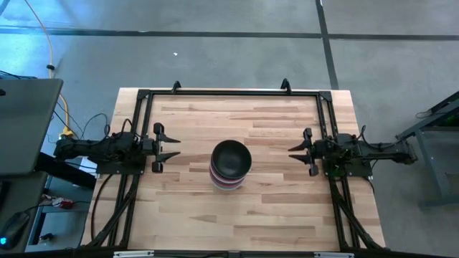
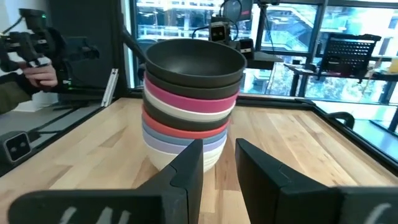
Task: Nest bowls inside each other
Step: Return to Home Position
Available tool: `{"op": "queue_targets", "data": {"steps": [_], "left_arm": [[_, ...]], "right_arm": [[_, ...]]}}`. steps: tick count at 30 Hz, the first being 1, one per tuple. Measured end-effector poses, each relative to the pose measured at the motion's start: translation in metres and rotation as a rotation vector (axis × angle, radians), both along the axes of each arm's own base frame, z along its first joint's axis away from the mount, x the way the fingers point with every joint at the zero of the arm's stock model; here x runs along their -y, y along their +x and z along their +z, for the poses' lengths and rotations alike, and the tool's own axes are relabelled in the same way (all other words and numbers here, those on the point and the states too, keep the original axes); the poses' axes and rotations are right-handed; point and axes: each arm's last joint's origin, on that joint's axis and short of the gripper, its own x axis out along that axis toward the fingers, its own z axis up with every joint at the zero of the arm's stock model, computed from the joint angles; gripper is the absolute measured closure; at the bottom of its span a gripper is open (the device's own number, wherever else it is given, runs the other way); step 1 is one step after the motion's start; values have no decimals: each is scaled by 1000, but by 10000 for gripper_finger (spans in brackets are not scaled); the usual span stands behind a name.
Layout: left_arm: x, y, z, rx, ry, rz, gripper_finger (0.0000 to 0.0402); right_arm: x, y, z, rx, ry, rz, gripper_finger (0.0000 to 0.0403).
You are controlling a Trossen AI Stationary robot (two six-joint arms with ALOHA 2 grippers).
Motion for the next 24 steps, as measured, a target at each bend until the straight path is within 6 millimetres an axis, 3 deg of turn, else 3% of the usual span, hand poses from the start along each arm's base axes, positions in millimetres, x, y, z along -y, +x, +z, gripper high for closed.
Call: {"op": "queue_targets", "data": {"steps": [4, 12, 24], "left_arm": [[0, 0, 0, 1, -6, -5, 216], [0, 0, 0, 1, -10, -8, 216], [0, 0, 0, 6, -36, -5, 215]], "right_arm": [[0, 0, 0, 1, -17, -7, 318], [-5, -1, 3, 29, -105, 168, 318], [-1, -1, 2, -4, 21, 30, 318]]}}
